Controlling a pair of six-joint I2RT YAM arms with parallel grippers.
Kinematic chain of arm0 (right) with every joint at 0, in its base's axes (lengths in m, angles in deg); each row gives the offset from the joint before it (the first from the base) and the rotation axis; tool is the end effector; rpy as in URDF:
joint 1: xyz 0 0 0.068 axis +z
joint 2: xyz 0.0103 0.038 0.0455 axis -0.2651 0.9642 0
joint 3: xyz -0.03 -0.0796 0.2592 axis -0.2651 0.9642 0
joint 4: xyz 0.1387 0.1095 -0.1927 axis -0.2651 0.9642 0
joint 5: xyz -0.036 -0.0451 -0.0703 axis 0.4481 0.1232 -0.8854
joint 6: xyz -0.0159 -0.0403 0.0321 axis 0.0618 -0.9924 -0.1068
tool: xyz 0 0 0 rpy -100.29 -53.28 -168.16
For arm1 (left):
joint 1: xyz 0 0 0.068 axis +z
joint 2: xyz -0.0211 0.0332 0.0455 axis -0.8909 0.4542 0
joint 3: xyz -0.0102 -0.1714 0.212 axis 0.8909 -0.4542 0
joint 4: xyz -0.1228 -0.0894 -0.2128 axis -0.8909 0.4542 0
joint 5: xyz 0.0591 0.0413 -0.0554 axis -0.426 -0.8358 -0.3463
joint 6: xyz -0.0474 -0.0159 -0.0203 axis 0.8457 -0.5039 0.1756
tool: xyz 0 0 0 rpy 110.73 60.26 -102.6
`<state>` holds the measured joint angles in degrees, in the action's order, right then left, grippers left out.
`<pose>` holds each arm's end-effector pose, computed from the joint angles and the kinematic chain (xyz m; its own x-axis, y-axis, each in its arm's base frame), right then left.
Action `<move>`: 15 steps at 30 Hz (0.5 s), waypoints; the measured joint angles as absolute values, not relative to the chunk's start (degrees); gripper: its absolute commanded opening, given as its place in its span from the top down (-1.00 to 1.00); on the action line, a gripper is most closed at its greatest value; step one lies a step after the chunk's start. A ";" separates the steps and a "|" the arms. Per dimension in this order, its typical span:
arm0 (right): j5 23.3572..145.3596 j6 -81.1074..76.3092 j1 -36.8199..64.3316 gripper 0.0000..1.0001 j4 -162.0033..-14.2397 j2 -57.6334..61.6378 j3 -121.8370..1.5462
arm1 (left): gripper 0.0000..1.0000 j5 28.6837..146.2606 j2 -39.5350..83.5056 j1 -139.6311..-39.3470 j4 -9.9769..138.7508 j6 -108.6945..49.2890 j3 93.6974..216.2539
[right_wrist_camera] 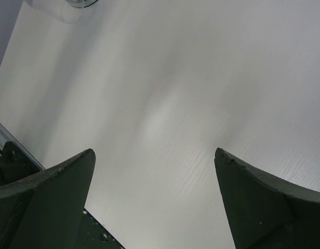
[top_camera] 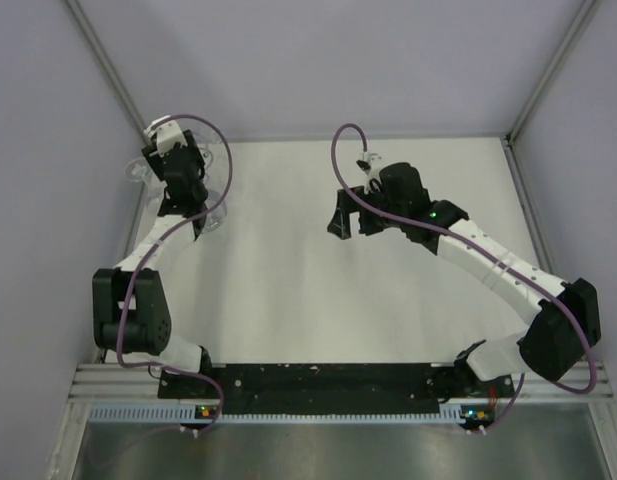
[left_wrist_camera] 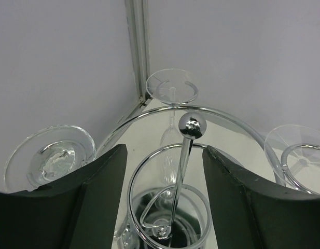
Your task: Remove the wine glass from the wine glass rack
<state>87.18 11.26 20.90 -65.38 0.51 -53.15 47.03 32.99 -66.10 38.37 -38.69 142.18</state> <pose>0.2496 0.1911 0.3242 -0.6713 -0.0660 -0.7382 -0.4995 0.7761 0.3849 0.3536 -0.0002 0.3210 0.0409 -0.0406 -0.9983 -0.4844 0.8731 -0.0554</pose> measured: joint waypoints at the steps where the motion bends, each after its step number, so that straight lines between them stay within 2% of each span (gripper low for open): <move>1: 87.18 11.26 20.90 -0.95 -65.43 0.51 -53.15 | -0.22 47.18 33.34 -66.02 38.20 -38.47 142.42; 7: 87.18 11.23 21.29 -0.95 -65.54 0.54 -53.13 | 0.22 48.38 35.46 -65.78 37.15 -38.12 143.58; 10: 87.18 11.23 21.38 -0.95 -65.58 0.64 -53.13 | 0.57 48.78 35.68 -65.75 36.86 -38.10 143.58; 12: 87.18 11.23 21.38 -0.95 -65.60 0.91 -53.13 | 1.00 48.86 35.68 -65.75 36.60 -38.19 143.60; 15: 87.20 11.23 21.47 -0.95 -65.56 1.45 -53.13 | 1.00 49.39 35.68 -65.82 36.56 -38.82 143.67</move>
<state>87.20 11.23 21.47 -65.56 1.45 -53.13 49.39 35.68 -65.82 36.56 -38.82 143.67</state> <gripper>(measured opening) 0.976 0.051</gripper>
